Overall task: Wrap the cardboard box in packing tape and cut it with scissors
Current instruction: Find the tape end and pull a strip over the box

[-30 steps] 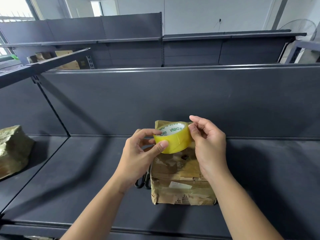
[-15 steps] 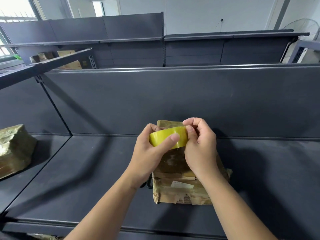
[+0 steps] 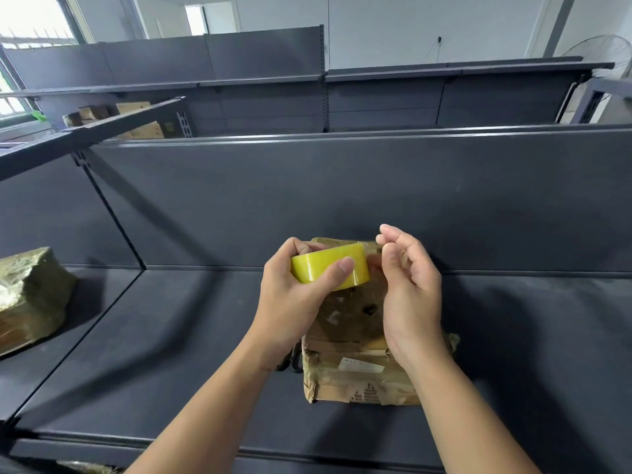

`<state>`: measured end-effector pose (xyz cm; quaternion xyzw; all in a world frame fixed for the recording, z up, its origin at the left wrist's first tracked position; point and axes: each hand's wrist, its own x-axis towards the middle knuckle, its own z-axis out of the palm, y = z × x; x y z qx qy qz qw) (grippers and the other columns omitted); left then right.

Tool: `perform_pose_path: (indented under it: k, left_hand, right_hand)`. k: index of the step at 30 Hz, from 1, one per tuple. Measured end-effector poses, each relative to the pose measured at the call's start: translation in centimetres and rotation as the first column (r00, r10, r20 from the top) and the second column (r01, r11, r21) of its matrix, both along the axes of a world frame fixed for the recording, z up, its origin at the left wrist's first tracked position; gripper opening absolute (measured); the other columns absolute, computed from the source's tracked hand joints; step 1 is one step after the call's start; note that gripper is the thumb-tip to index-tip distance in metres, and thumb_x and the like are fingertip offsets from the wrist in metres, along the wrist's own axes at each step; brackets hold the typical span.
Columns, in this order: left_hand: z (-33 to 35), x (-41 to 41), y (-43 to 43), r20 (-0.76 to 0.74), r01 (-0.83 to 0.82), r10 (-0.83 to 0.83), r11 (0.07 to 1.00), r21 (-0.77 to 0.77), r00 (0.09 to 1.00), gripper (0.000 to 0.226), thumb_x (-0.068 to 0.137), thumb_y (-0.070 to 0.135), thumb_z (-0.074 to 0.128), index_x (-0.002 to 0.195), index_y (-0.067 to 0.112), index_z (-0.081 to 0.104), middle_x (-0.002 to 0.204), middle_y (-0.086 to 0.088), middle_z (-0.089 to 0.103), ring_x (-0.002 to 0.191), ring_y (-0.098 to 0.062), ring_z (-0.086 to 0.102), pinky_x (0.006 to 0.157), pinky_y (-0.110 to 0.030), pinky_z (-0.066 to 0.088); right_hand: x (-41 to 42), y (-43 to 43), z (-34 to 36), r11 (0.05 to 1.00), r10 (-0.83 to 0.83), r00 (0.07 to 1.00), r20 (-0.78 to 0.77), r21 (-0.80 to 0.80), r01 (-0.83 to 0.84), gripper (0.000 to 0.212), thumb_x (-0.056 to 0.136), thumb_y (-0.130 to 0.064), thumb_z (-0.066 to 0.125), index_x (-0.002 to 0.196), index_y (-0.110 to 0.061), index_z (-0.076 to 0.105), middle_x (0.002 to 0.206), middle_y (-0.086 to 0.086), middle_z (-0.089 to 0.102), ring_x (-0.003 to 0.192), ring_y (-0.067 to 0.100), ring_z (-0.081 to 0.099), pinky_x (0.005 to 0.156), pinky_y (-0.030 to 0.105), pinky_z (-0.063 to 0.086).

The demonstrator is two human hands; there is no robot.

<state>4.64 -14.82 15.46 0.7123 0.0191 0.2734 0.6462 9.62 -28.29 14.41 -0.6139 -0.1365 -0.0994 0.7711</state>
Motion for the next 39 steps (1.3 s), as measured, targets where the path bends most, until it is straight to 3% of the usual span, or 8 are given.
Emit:
perform_pose_path:
  k: [6,10,14,18,22,26,35,39]
  left_hand:
    - [0.0,-0.1,-0.3,-0.007,-0.021,0.021,0.999,0.025,1.000,0.047,0.070,0.045,0.085,0.076,0.017,0.048,0.098,0.001,0.070,0.087,-0.019,0.064,0.077,-0.059,0.055]
    - [0.0,-0.1,-0.2,-0.006,-0.020,0.020,0.998,0.055,1.000,0.050,0.071,0.045,0.085,0.078,0.013,0.047,0.098,0.001,0.070,0.086,-0.020,0.065,0.077,-0.060,0.055]
    - [-0.2,-0.2,-0.3,-0.011,-0.009,0.010,0.998,0.064,1.000,0.056,0.072,0.044,0.085,0.082,0.004,0.047,0.096,0.001,0.069,0.084,-0.019,0.064,0.075,-0.060,0.055]
    - [0.0,0.0,0.0,-0.017,-0.035,0.036,0.997,0.076,0.999,0.051,0.070,0.046,0.084,0.077,0.010,0.048,0.092,0.004,0.068,0.082,-0.015,0.062,0.072,-0.047,0.055]
    - [1.0,0.2,0.6,0.000,-0.019,0.019,0.992,0.126,1.000,0.059,0.073,0.036,0.085,0.086,-0.009,0.049,0.083,0.012,0.066,0.073,-0.007,0.060,0.063,-0.025,0.052]
    - [1.3,0.5,1.2,0.005,0.001,-0.001,0.986,0.165,1.000,0.060,0.074,0.032,0.085,0.090,-0.013,0.050,0.082,0.012,0.063,0.071,-0.006,0.057,0.061,-0.022,0.050]
    - [1.8,0.6,0.6,-0.006,-0.012,0.013,0.990,0.138,1.000,0.072,0.068,0.047,0.082,0.093,-0.012,0.051,0.078,0.006,0.058,0.066,-0.010,0.052,0.058,-0.023,0.048]
    - [1.4,0.6,0.5,-0.028,-0.009,0.013,0.992,0.128,1.000,0.063,0.073,0.037,0.086,0.094,-0.012,0.052,0.074,0.010,0.062,0.065,-0.009,0.057,0.057,-0.024,0.050]
  right_hand:
    - [-0.6,0.4,0.2,0.980,0.049,0.993,-0.111,0.197,-0.026,0.028,0.091,-0.004,0.068,0.118,-0.012,0.071,0.107,0.002,0.077,0.103,-0.003,0.069,0.080,0.011,0.052]
    - [-0.3,0.4,0.4,0.966,0.068,0.983,-0.172,0.258,-0.022,0.024,0.089,-0.002,0.071,0.101,-0.021,0.077,0.099,-0.006,0.078,0.097,-0.004,0.070,0.075,0.012,0.053]
    - [0.1,0.5,0.4,0.993,0.003,0.988,-0.156,0.121,0.016,0.019,0.093,-0.007,0.069,0.095,-0.024,0.076,0.096,-0.009,0.076,0.093,0.002,0.070,0.072,0.016,0.054]
    - [0.3,0.4,0.7,0.988,-0.068,0.996,0.062,-0.132,0.076,0.026,0.097,-0.008,0.065,0.092,-0.032,0.070,0.099,-0.007,0.073,0.094,0.006,0.069,0.073,0.015,0.054]
    - [0.9,0.0,1.1,0.988,-0.029,0.996,0.089,-0.148,0.042,0.026,0.096,-0.009,0.066,0.090,-0.035,0.069,0.101,-0.002,0.072,0.098,0.013,0.069,0.078,0.022,0.056]
    - [1.1,-0.1,1.1,0.993,-0.019,0.997,0.073,-0.111,0.027,0.026,0.096,-0.007,0.066,0.090,-0.032,0.070,0.100,0.000,0.072,0.097,0.015,0.069,0.081,0.027,0.056]
    - [1.0,-1.0,0.8,0.995,0.092,0.992,0.087,-0.052,-0.088,0.019,0.098,-0.014,0.064,0.109,-0.029,0.070,0.101,-0.005,0.071,0.094,0.006,0.068,0.080,0.021,0.054]
    - [1.0,-1.6,0.3,0.978,0.209,0.977,0.043,-0.028,-0.208,0.047,0.078,-0.036,0.078,0.123,-0.035,0.064,0.118,-0.005,0.067,0.109,0.012,0.068,0.084,0.027,0.058]
